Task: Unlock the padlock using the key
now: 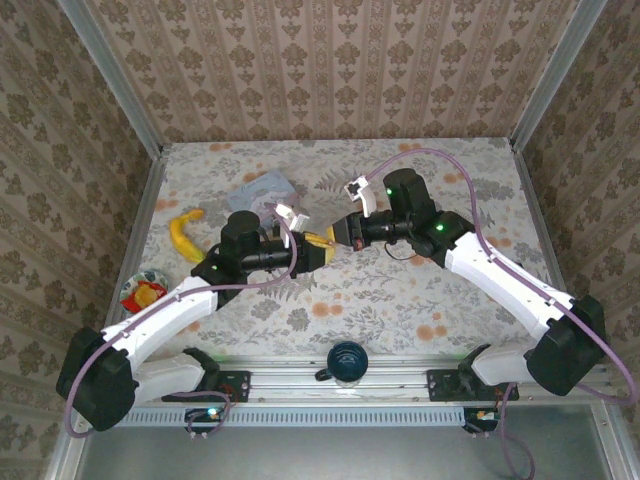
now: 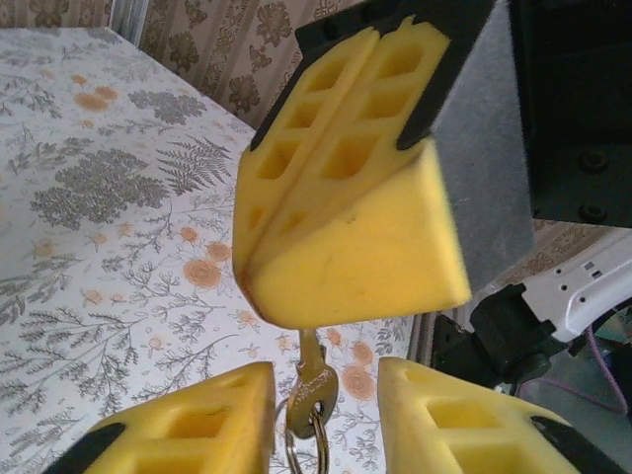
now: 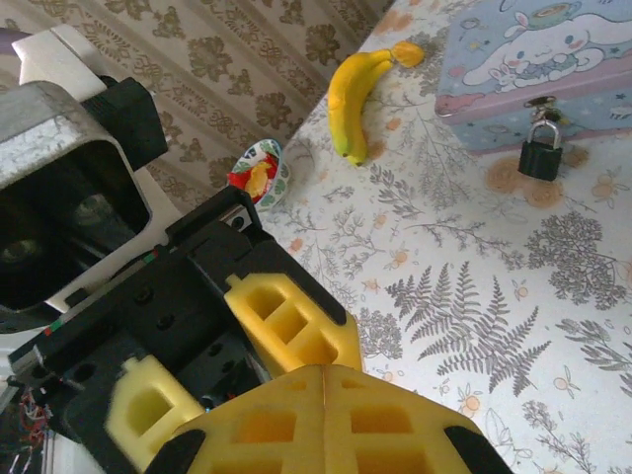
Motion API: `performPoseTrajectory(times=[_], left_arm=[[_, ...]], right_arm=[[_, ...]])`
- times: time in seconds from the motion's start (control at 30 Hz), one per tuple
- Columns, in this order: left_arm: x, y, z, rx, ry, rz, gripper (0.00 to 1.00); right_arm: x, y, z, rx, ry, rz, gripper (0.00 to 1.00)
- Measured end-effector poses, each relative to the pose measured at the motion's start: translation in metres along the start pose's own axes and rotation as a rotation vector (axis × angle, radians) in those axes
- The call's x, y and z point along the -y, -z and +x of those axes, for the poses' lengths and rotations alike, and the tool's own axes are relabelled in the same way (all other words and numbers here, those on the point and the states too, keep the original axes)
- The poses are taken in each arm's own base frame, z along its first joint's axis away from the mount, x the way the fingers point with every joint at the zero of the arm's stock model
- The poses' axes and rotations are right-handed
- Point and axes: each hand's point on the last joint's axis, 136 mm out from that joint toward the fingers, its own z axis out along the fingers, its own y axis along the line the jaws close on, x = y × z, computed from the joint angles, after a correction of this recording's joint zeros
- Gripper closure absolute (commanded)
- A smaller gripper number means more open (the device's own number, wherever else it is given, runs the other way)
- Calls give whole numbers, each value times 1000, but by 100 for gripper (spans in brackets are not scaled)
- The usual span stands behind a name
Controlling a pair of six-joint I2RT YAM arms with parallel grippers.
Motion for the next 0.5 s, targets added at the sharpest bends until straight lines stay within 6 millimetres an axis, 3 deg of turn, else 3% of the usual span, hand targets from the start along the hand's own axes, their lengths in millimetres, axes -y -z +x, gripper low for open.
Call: performPoseTrajectory(times=[0.23, 0.37, 0.5], left_arm=[[1, 0, -2, 10, 15, 4, 89], [-1, 0, 0, 8, 29, -2, 100], [-1, 0, 0, 9, 38, -3, 100]], right_arm=[[-3, 0, 0, 1, 0, -18, 100], [-2, -2, 1, 1, -2, -21, 100], [-2, -2, 1, 2, -1, -22, 100]])
